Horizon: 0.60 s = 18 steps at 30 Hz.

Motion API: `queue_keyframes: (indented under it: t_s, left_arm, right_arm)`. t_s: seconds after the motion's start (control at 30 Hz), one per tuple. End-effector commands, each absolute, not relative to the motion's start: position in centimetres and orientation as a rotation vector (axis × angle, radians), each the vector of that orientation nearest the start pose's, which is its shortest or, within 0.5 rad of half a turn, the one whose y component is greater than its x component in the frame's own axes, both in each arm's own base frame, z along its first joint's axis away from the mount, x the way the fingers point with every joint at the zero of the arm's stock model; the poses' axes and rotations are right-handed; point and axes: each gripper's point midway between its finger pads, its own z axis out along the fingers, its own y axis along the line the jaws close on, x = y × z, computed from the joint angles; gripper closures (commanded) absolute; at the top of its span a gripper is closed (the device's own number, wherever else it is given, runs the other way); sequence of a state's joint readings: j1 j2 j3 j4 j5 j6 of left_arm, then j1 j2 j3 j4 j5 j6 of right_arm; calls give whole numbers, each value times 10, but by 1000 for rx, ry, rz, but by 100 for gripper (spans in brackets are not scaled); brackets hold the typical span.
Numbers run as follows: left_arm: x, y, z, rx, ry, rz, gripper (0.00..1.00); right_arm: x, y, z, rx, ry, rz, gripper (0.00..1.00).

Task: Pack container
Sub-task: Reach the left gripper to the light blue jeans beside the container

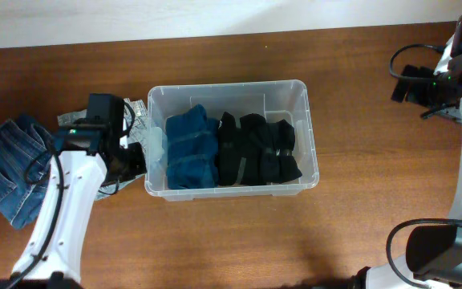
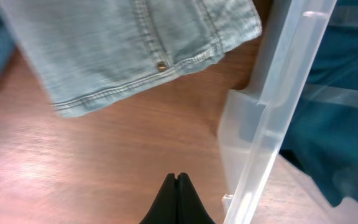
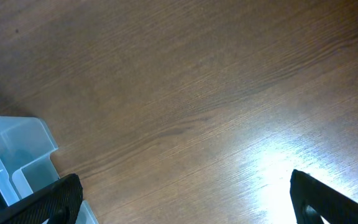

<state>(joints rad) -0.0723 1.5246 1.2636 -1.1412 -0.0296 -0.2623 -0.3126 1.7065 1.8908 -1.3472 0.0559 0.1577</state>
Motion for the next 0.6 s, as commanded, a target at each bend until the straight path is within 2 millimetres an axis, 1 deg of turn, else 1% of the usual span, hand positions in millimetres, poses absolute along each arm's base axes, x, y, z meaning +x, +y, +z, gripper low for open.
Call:
queue_keyframes:
  t_s: [0.0, 0.17, 0.37, 0.57]
  left_arm:
    - [297, -29, 115, -307, 2997, -106, 99]
    - [296, -33, 107, -305, 3006, -142, 99]
    - [293, -47, 106, -296, 3020, -263, 99]
    - [292, -60, 109, -230, 3022, -380, 99]
  right_arm:
    - [362, -129, 256, 666, 2646, -131, 1]
    - [362, -129, 256, 665, 2646, -131, 1]
    - [362, -129, 256, 665, 2646, -131, 1]
    - [362, -129, 256, 666, 2646, -131, 1]
